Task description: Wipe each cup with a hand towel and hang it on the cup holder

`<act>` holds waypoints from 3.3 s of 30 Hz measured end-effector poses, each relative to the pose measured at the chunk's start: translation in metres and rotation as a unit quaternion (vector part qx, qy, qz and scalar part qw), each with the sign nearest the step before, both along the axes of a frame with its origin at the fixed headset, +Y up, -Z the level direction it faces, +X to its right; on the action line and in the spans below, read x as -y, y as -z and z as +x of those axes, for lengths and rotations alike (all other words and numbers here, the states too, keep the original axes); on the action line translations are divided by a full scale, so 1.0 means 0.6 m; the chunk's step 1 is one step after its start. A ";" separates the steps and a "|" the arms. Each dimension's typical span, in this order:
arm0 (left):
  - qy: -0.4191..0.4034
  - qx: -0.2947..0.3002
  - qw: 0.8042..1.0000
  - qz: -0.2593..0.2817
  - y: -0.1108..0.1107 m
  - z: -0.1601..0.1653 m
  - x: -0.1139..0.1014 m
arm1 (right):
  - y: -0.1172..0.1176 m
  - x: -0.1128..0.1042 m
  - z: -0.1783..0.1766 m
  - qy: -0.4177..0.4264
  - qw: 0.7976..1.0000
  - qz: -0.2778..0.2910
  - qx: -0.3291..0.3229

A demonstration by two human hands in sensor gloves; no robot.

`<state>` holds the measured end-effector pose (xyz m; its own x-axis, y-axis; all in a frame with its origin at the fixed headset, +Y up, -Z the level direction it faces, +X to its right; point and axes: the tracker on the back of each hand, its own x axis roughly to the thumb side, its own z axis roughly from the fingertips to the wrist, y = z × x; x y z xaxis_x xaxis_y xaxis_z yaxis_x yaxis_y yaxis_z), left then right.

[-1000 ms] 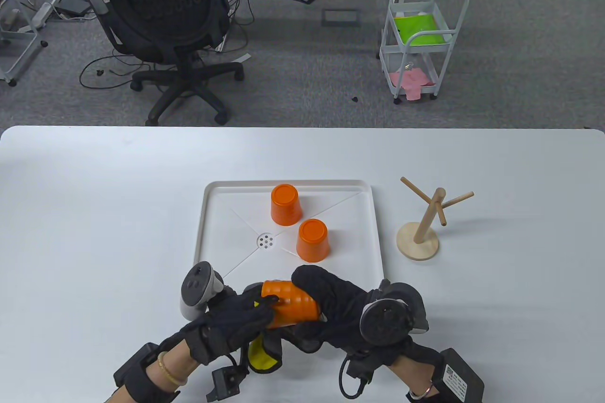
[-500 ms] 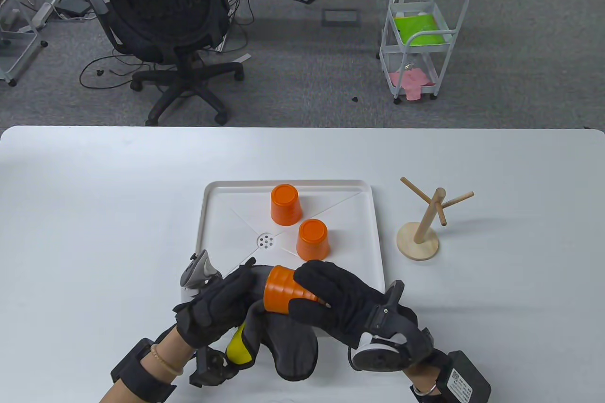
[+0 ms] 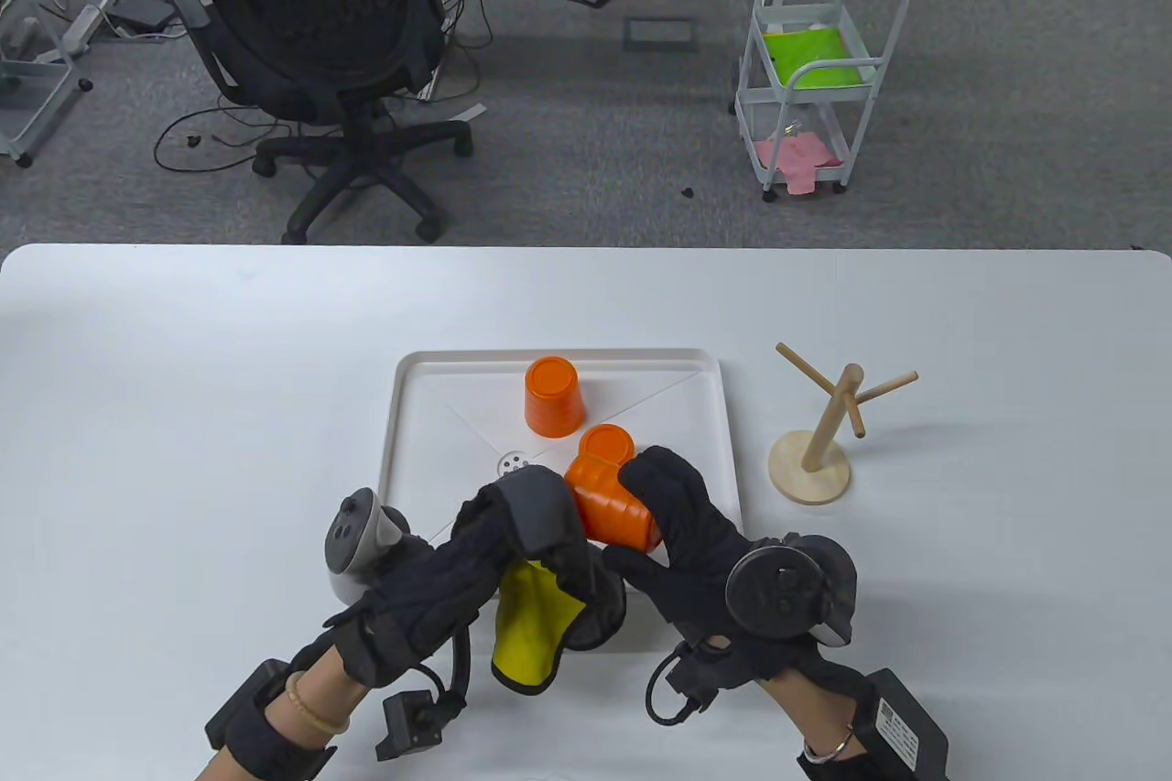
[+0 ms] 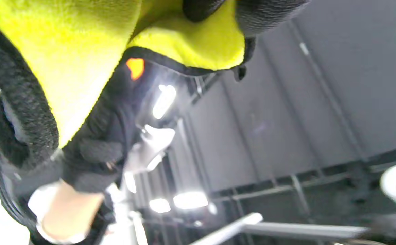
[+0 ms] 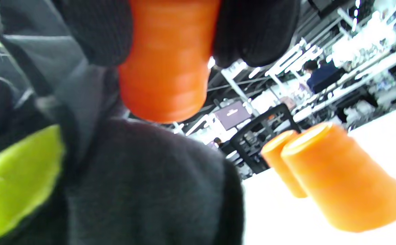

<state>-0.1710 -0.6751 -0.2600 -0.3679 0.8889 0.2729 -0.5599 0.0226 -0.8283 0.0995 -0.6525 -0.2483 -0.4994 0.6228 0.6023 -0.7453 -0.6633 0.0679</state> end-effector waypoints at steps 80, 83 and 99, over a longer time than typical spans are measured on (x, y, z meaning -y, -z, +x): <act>0.073 -0.159 0.984 0.032 -0.026 0.014 0.011 | -0.024 -0.019 -0.021 -0.022 0.993 -0.041 -0.111; 0.036 -0.109 0.991 -0.076 -0.017 0.017 0.029 | -0.051 -0.032 -0.033 -0.116 0.984 0.110 -0.076; 0.013 -0.032 0.968 -0.250 -0.002 0.024 0.082 | -0.088 -0.009 -0.078 -0.248 0.933 0.254 -0.056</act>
